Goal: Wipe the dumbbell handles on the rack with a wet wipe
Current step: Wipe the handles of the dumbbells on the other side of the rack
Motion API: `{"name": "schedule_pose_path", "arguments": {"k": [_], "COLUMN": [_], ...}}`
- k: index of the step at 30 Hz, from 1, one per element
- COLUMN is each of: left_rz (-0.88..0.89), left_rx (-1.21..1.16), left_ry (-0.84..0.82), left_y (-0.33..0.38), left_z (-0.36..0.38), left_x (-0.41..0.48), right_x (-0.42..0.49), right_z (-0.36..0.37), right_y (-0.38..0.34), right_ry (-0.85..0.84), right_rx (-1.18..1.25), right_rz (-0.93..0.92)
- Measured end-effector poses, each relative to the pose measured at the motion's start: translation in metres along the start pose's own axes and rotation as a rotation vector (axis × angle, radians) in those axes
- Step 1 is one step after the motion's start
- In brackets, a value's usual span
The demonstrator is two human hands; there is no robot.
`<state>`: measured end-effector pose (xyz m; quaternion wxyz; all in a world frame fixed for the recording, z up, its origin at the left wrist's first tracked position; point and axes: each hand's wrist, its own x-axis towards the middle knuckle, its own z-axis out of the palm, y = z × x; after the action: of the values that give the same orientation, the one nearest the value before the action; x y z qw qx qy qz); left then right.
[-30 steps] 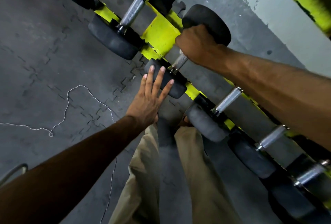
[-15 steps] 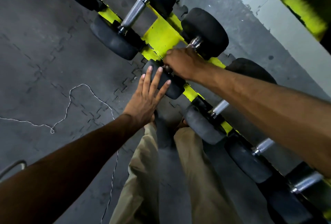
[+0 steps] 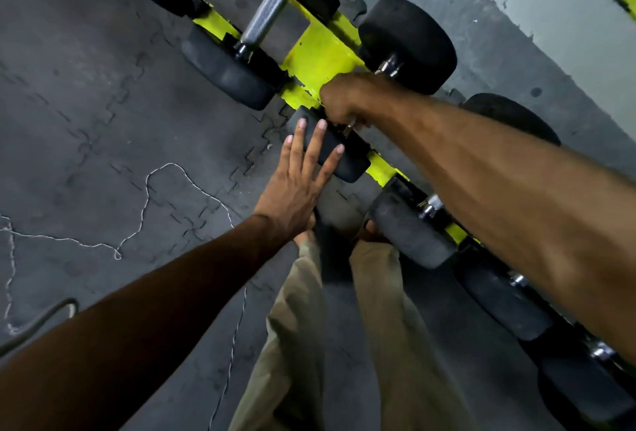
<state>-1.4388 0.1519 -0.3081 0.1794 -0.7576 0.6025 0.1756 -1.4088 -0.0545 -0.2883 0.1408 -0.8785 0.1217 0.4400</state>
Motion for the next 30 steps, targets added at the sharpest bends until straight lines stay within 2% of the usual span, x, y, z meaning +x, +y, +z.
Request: {"name": "schedule_pose_path", "arguments": {"k": [1, 3, 6, 10, 12, 15, 19, 21, 25, 28, 30], "left_rz": [0.0, 0.004, 0.019, 0.041, 0.051, 0.058, 0.067, 0.072, 0.072, 0.082, 0.088], "left_rx": [0.003, 0.008, -0.021, -0.028, -0.027, -0.034, -0.03, -0.023, -0.035, -0.035, -0.027], "left_ry": [-0.008, -0.027, -0.043, -0.047, -0.034, -0.025, -0.039, -0.039, -0.019, -0.007, -0.007], "left_y": [0.0, 0.001, 0.001, -0.003, -0.003, -0.005, -0.009, -0.008, -0.008, -0.007, -0.008], "left_z": [0.0, -0.001, -0.004, -0.007, -0.009, -0.009, -0.009, -0.01, -0.009, -0.004, -0.003], "left_x": [0.0, -0.001, -0.004, -0.005, -0.005, -0.006, -0.007, -0.006, -0.006, -0.006, -0.005], "right_x": [0.006, 0.011, 0.007, -0.013, -0.017, -0.014, -0.001, 0.007, 0.016, 0.027, 0.041], "right_z": [-0.004, -0.003, 0.018, 0.065, 0.084, 0.101, 0.12, 0.129, 0.114, 0.09, 0.087], "right_y": [-0.007, -0.012, -0.003, 0.01, 0.011, 0.005, 0.004, 0.006, 0.017, 0.035, 0.046], "right_ry": [-0.067, -0.089, 0.13, 0.466, 0.577, 0.667, 0.539, 0.539, 0.607, 0.642, 0.714], "right_rx": [0.014, 0.034, 0.103, 0.367, 0.492, 0.67, 0.955, 1.211, 2.012, 2.637, 2.855], "right_rz": [0.005, 0.005, -0.006, 0.006, 0.083, 0.299, 0.545, 0.591, 0.545, 0.369, 0.288]}}
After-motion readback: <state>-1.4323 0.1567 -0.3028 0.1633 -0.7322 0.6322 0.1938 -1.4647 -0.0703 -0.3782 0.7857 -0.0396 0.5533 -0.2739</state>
